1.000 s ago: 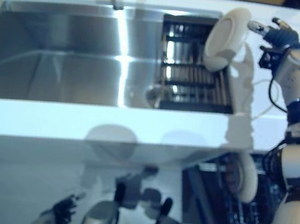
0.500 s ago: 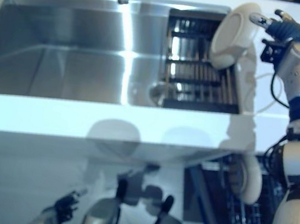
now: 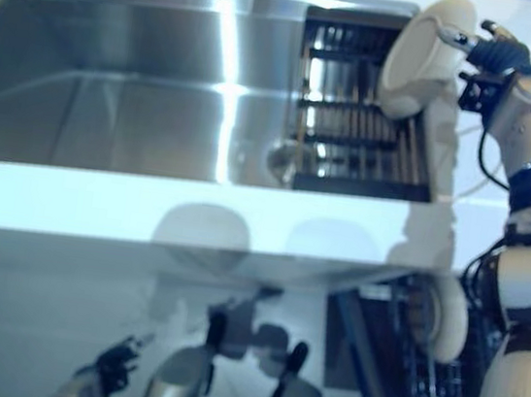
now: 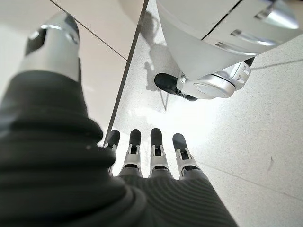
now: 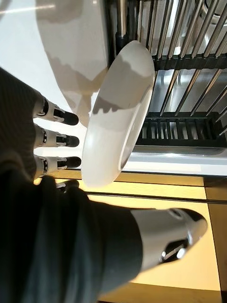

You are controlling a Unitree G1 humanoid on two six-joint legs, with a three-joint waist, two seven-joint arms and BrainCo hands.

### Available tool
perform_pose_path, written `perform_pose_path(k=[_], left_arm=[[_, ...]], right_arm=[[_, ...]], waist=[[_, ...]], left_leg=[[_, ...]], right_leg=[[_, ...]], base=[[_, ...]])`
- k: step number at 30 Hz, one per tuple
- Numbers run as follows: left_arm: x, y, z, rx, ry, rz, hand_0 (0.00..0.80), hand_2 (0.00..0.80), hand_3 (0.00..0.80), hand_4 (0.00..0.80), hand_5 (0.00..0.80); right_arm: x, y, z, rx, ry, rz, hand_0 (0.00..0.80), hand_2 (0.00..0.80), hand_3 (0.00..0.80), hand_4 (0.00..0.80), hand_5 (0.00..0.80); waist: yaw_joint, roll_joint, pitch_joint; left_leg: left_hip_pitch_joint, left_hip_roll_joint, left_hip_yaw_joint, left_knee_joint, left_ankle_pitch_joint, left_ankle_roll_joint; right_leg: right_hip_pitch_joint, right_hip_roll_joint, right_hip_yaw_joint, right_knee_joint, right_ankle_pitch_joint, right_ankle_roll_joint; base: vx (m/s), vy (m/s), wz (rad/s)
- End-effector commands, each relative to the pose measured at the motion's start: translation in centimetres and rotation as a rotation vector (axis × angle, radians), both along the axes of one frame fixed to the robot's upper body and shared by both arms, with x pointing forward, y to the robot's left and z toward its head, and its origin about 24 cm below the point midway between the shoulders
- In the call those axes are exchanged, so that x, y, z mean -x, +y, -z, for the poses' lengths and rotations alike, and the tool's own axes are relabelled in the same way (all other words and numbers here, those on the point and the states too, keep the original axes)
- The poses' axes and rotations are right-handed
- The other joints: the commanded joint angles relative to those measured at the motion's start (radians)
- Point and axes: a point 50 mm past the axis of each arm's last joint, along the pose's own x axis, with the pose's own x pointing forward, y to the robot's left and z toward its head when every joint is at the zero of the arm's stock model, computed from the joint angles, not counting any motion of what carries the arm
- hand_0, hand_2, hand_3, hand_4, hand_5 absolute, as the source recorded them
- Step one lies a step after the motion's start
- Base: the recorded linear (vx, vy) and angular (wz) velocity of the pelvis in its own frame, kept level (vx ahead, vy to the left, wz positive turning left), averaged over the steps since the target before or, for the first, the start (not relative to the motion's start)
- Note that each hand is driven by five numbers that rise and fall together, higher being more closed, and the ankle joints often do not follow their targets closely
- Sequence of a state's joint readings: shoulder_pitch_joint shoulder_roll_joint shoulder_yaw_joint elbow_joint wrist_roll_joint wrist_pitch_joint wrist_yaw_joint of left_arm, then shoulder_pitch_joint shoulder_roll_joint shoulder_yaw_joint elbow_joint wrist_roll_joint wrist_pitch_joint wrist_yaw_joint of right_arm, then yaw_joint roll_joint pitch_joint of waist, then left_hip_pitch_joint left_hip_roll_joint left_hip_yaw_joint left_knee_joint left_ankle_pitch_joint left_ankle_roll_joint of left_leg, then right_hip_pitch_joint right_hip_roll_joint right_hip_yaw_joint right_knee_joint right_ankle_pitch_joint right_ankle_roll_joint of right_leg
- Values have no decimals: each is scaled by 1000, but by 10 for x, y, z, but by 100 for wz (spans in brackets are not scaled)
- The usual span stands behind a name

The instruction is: Take plates into dishwasher

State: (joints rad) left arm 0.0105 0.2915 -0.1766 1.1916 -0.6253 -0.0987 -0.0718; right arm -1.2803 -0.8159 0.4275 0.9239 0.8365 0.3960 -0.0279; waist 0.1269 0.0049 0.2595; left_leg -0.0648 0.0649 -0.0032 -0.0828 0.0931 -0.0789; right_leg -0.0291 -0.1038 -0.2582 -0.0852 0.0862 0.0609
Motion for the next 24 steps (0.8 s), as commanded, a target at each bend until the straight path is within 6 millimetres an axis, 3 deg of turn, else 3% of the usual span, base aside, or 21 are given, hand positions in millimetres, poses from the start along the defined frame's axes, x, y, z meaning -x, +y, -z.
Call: perform_pose_path(k=[1, 22, 23, 24], left_arm=[[-17, 7, -7, -36, -47, 42, 0, 0, 0, 0, 0], [-26, 3, -10, -11, -93, 52, 0, 0, 0, 0, 0], [-26, 3, -10, -11, -93, 53, 0, 0, 0, 0, 0], [-26, 3, -10, -11, -94, 53, 0, 0, 0, 0, 0]], right_arm=[[3, 11, -55, 78, -143, -21, 0, 0, 0, 0, 0], [4, 2, -49, 43, -125, -49, 0, 0, 0, 0, 0], [4, 2, -49, 44, -125, -50, 88, 88, 88, 88, 88], [4, 1, -49, 45, -125, -48, 508, 508, 508, 508, 508]], waist=[[17, -34, 6], [19, -6, 41], [20, -6, 40], [20, -7, 40]], left_leg=[[-16, -18, -15, -4, 1, 2], [-39, -19, -21, -4, 11, -2], [-38, -19, -21, -4, 11, -2], [-38, -18, -21, -4, 11, -2]], right_leg=[[-10, -66, 22, 4, 39, 53], [-35, -73, 18, 8, 43, 51], [-34, -73, 16, 8, 42, 51], [-33, -73, 15, 8, 42, 51]], base=[[0, 0, 0], [0, 0, 0], [0, 0, 0], [0, 0, 0]])
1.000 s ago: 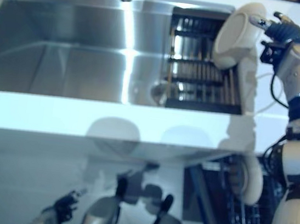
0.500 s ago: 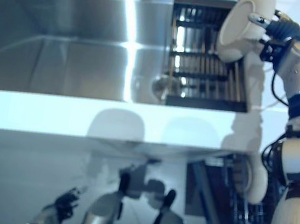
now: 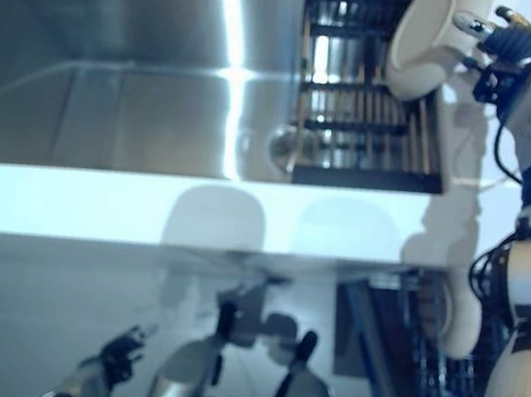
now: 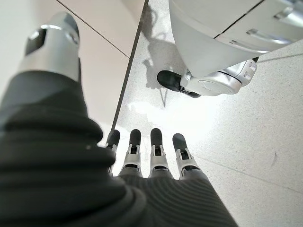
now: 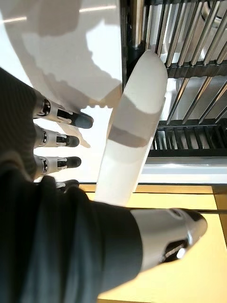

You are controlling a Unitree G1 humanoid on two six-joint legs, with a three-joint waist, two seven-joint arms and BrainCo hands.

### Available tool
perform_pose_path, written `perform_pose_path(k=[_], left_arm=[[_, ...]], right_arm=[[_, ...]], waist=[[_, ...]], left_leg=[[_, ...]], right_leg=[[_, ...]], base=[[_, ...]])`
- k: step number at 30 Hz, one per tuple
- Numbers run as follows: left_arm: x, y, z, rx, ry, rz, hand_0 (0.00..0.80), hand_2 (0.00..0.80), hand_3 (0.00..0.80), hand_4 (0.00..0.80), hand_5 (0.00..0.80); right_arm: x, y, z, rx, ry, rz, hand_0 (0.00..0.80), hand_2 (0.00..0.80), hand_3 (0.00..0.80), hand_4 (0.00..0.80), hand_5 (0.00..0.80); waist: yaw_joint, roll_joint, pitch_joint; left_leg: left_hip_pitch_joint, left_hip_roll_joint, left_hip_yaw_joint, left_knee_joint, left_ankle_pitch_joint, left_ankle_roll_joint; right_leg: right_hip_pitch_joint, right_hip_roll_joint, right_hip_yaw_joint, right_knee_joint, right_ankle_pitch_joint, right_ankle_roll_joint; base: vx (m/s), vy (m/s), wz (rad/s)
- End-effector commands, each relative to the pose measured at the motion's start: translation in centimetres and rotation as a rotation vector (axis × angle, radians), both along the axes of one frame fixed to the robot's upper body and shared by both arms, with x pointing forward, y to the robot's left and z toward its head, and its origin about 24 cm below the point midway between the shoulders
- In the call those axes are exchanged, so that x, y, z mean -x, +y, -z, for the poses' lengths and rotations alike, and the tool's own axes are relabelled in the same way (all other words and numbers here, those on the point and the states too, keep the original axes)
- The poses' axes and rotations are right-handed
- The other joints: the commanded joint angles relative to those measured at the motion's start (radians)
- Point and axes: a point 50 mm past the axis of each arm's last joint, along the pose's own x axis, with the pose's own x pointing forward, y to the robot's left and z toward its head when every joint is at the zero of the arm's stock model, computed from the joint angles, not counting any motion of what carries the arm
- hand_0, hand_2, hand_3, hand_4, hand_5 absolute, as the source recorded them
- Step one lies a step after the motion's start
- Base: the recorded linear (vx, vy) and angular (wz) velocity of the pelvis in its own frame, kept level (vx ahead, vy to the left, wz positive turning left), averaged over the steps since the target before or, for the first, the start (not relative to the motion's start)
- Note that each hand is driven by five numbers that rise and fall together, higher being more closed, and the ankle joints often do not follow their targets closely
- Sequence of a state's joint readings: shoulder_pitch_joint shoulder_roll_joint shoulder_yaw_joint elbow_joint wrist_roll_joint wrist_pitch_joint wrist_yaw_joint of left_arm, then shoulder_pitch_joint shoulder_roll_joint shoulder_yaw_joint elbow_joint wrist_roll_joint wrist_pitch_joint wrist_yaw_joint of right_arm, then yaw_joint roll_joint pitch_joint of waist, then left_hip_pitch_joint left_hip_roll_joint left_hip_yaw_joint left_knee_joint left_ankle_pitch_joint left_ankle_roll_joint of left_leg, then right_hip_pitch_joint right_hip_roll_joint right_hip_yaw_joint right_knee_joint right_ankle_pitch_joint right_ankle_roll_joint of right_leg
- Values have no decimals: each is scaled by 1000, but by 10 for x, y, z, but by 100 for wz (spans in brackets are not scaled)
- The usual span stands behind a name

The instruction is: Take plates into dishwasher

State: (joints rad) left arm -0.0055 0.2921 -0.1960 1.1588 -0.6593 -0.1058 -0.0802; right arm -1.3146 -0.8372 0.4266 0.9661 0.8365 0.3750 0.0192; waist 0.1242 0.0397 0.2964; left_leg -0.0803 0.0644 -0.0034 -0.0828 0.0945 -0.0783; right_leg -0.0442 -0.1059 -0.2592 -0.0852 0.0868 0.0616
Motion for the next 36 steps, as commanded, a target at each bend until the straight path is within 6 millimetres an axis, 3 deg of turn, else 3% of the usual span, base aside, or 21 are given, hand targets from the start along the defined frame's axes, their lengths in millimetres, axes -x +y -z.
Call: perform_pose_path(k=[1, 21, 36], left_arm=[[-12, 7, -6, -35, -37, 46, 0, 0, 0, 0, 0], [-1, 11, -3, -44, -5, 26, 0, 0, 0, 0, 0], [9, 13, -1, -52, 31, 44, 0, 0, 0, 0, 0]], right_arm=[[1, 9, -38, 61, -89, -32, 800, 800, 800, 800, 800], [3, 0, -44, 187, -52, 24, 800, 800, 800, 800, 800], [7, -10, -48, 236, -69, 28, 800, 800, 800, 800, 800]], waist=[[26, -43, 1], [48, -50, -28], [51, -80, -83]], left_leg=[[-23, -18, -23, -5, 10, -3], [-13, -23, -37, -5, 12, -3], [28, -16, -29, -5, -1, -3]], right_leg=[[-17, -71, 14, 9, 41, 51], [5, -71, -4, 2, 39, 54], [49, -64, -4, -2, 29, 58]], base=[[0, 0, 0], [-8, 4, 4], [3, 0, 2]])
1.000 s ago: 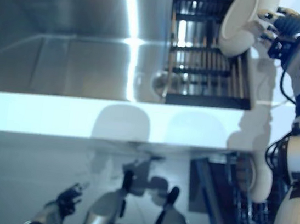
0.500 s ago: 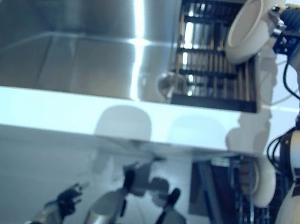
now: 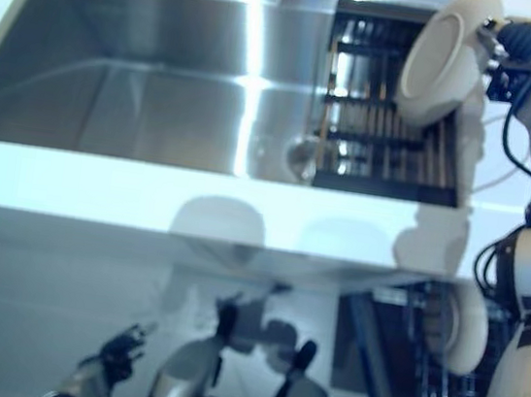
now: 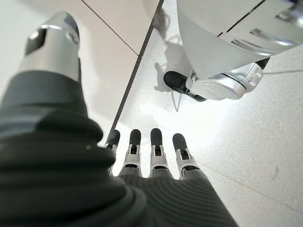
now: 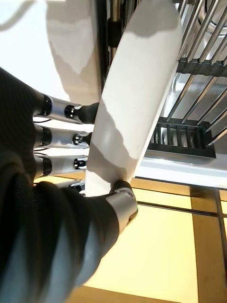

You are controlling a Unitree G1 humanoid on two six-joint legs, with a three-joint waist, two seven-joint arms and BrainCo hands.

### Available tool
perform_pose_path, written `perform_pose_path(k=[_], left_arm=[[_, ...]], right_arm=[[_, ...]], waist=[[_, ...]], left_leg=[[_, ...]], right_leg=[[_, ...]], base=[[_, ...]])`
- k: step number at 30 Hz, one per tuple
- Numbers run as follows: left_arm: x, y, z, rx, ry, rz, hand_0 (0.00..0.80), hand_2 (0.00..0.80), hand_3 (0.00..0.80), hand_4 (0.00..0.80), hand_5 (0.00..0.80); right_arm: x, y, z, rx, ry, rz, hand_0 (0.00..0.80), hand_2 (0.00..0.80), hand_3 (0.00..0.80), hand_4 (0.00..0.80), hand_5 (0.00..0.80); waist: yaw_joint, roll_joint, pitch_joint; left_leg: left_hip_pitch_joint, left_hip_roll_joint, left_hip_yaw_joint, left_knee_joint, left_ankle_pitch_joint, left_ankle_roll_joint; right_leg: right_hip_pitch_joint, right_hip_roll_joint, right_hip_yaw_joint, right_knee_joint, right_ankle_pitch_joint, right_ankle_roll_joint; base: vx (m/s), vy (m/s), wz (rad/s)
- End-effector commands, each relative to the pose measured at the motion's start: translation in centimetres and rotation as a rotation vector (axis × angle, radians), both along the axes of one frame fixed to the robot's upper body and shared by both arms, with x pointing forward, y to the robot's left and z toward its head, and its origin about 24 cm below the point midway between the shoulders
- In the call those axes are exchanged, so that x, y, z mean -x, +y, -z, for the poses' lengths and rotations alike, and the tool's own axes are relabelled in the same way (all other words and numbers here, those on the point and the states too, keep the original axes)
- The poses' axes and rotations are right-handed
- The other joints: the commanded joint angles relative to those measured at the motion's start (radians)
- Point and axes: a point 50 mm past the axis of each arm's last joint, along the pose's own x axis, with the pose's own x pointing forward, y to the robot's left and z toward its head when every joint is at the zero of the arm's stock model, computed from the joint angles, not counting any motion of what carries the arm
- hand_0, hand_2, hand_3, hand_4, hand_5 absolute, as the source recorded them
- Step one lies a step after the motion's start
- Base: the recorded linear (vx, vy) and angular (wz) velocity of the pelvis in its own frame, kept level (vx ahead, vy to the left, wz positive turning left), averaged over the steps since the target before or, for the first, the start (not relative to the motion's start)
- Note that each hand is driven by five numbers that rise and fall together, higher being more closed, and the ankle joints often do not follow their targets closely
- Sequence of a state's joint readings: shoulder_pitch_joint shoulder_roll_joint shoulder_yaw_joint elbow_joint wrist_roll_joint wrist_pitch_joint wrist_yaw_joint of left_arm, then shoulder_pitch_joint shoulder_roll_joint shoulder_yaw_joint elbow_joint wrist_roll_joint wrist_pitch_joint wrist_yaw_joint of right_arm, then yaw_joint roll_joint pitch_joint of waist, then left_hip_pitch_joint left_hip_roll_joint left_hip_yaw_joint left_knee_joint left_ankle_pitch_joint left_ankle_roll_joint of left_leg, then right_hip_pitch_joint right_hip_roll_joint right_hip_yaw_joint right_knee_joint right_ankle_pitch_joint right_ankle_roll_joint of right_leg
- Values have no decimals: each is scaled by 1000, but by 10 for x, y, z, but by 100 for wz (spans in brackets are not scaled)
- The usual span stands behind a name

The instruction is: Take plates into dishwasher

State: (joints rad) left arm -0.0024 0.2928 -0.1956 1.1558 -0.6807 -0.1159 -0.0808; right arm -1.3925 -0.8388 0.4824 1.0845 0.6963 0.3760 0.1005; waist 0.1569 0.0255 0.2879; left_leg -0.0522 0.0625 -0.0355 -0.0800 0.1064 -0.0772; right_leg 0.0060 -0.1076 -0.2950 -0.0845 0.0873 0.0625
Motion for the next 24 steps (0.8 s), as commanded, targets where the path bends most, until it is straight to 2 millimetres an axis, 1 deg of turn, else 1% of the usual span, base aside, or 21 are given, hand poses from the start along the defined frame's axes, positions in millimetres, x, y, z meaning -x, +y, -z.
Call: perform_pose_path(k=[1, 9, 14, 20, 24], left_arm=[[10, 13, 0, -58, 48, 62, 0, 0, 0, 0, 0], [20, 16, 2, -73, 77, 59, 0, 0, 0, 0, 0], [27, 16, 4, -77, 106, 53, 0, 0, 0, 0, 0], [29, 20, 4, -88, 108, 33, 0, 0, 0, 0, 0], [24, 22, 2, -97, 104, 15, 0, 0, 0, 0, 0]], right_arm=[[7, 2, -42, 114, -134, -18, 800, 800, 800, 800, 800], [6, 14, -48, 100, -193, -87, 800, 800, 800, 800, 800], [8, 20, -53, 126, -215, -99, 800, 800, 800, 800, 800], [14, 12, -61, 184, -219, -80, 800, 800, 800, 800, 800], [20, 8, -64, 242, -199, -84, 800, 800, 800, 800, 800]], waist=[[18, -70, -81], [12, -98, -129], [0, -120, -170], [-26, -148, -205], [-54, -165, -223]], left_leg=[[5, -14, 5, -7, -15, -4], [44, -9, 19, -7, -32, -5], [72, -5, 35, -7, -45, -4], [100, -1, 64, -7, -60, -2], [118, 1, 90, -7, -72, 2]], right_leg=[[4, -61, 32, -3, 26, 57], [40, -55, 39, -3, 14, 58], [61, -48, 56, -3, 8, 59], [73, -43, 86, -3, 11, 63], [73, -36, 116, -3, 17, 67]], base=[[31, 1, 1], [46, 11, 0], [50, 25, -3], [10, 37, -12], [-8, 20, -18]])
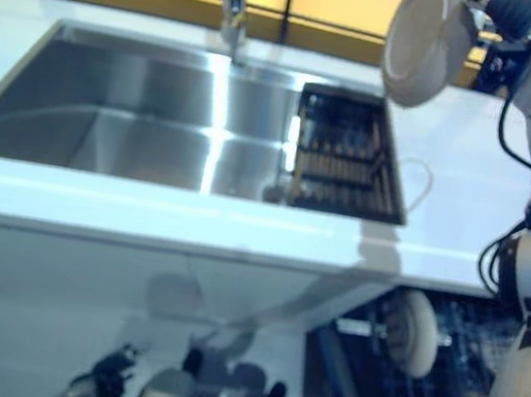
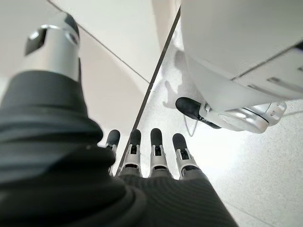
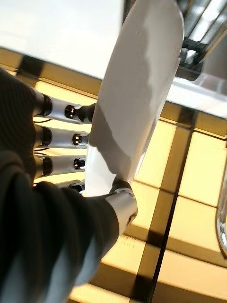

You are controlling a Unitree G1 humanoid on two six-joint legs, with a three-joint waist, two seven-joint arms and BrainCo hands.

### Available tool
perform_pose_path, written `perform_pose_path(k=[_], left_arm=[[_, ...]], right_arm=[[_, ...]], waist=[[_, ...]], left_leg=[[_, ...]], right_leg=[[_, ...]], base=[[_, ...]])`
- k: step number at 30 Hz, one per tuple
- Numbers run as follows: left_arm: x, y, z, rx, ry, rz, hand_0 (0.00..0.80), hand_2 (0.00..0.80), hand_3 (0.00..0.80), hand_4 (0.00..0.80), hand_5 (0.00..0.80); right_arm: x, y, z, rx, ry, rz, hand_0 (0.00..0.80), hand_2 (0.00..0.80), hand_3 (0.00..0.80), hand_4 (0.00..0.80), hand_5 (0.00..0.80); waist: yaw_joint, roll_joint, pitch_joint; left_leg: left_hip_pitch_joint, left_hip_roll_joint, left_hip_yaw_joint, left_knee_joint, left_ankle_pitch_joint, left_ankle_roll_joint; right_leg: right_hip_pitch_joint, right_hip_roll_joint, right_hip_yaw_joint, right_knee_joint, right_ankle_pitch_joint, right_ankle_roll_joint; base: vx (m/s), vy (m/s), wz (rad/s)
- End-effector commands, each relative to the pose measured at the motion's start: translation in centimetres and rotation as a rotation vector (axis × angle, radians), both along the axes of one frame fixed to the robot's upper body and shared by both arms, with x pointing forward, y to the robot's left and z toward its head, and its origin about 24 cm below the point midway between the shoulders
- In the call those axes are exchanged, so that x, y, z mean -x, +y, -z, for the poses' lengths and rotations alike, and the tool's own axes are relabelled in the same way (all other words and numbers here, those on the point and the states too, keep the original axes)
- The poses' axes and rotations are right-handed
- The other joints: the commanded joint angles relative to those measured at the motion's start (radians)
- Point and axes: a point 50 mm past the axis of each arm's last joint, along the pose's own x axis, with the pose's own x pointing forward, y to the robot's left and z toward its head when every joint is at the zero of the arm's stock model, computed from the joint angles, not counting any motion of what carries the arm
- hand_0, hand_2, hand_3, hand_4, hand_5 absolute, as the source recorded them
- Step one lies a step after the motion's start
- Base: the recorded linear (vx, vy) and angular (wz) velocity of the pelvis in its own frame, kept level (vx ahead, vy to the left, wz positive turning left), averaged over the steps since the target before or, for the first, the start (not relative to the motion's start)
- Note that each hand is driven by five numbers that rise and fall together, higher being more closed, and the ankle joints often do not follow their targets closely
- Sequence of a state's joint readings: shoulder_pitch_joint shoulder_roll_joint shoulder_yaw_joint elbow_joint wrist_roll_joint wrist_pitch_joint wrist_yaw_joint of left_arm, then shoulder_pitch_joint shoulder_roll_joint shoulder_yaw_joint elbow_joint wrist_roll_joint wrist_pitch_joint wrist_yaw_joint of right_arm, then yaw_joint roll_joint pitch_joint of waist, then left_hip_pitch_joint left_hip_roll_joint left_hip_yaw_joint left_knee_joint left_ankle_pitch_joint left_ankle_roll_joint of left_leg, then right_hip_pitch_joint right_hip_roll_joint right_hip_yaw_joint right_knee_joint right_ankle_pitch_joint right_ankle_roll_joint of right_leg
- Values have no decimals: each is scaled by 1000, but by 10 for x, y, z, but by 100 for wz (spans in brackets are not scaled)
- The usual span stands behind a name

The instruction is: Take plates into dishwasher

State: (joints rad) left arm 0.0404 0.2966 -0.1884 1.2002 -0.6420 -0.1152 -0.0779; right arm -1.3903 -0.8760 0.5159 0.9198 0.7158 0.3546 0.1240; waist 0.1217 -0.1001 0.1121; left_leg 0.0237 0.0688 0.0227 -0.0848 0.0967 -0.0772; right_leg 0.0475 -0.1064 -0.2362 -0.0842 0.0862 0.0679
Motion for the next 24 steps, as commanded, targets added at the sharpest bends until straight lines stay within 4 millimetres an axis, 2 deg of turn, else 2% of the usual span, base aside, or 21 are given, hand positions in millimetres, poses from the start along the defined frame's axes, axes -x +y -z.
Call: perform_pose_path(k=[1, 9, 18, 24], left_arm=[[-4, 17, -5, -70, 15, 16, 0, 0, 0, 0, 0], [-15, 18, -7, -72, 4, 0, 0, 0, 0, 0, 0], [-25, 17, -9, -71, -17, -2, 0, 0, 0, 0, 0], [-32, 18, -12, -72, -38, -6, 0, 0, 0, 0, 0]], right_arm=[[19, -16, -39, 172, -99, 41, 800, 800, 800, 800, 800], [34, -41, -37, 284, -25, 46, 800, 800, 800, 800, 800], [54, -71, -4, 322, 84, 39, 800, 800, 800, 800, 800], [67, -90, 32, 339, 189, 34, 800, 800, 800, 800, 800]], waist=[[-28, -43, -51], [-95, -53, -76], [-159, -57, -79], [-192, -54, -71]], left_leg=[[47, -5, 39, -2, -66, 3], [76, -1, 88, -2, -83, 9], [94, 4, 126, -2, -94, 18], [100, 7, 144, -2, -99, 24]], right_leg=[[32, -36, 66, -3, 20, 63], [27, -27, 128, -3, 35, 71], [19, -17, 175, -1, 42, 76], [11, -13, 194, 4, 42, 78]], base=[[-8, 20, -37], [-8, 21, -30], [-30, 5, -20], [-38, 1, -11]])
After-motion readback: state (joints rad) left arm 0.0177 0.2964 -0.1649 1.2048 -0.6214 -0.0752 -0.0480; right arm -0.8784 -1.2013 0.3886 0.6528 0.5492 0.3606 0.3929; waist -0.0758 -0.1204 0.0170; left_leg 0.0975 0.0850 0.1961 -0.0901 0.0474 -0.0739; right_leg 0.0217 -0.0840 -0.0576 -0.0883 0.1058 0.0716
